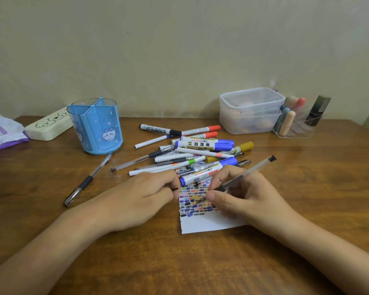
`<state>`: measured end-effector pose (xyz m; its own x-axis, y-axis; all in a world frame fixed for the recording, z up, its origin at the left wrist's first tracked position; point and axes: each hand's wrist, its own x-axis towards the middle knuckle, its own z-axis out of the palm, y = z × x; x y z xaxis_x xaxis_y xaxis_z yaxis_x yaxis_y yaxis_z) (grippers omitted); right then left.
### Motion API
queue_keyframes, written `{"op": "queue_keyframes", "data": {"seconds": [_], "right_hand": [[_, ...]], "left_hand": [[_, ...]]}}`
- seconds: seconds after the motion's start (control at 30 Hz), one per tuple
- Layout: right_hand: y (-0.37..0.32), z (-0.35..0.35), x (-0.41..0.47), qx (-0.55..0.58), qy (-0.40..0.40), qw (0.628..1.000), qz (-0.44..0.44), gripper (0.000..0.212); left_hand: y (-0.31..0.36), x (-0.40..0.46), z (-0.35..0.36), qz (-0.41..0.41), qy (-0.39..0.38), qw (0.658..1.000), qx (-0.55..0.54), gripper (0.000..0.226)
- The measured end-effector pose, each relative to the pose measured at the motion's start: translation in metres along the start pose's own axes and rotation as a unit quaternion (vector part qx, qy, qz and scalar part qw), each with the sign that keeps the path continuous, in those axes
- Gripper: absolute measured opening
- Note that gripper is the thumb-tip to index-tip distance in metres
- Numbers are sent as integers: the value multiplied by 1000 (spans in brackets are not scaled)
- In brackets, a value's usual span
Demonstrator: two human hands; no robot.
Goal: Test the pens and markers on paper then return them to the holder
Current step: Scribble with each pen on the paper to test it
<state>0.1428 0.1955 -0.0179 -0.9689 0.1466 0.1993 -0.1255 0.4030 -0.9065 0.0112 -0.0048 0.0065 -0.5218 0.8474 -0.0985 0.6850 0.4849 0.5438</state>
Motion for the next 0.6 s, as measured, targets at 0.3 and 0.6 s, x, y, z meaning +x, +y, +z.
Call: {"op": "queue_keyframes", "data": {"seconds": [0.3, 0.6], "right_hand": [[-2, -1, 3, 85, 50, 994, 45, 7], [-4, -2, 3, 132, 79, 987, 36, 23]], "left_hand": [[-1, 3, 6, 60, 69, 996, 3, 26], [3, 2, 9, 63, 72, 995, -2, 18]]}}
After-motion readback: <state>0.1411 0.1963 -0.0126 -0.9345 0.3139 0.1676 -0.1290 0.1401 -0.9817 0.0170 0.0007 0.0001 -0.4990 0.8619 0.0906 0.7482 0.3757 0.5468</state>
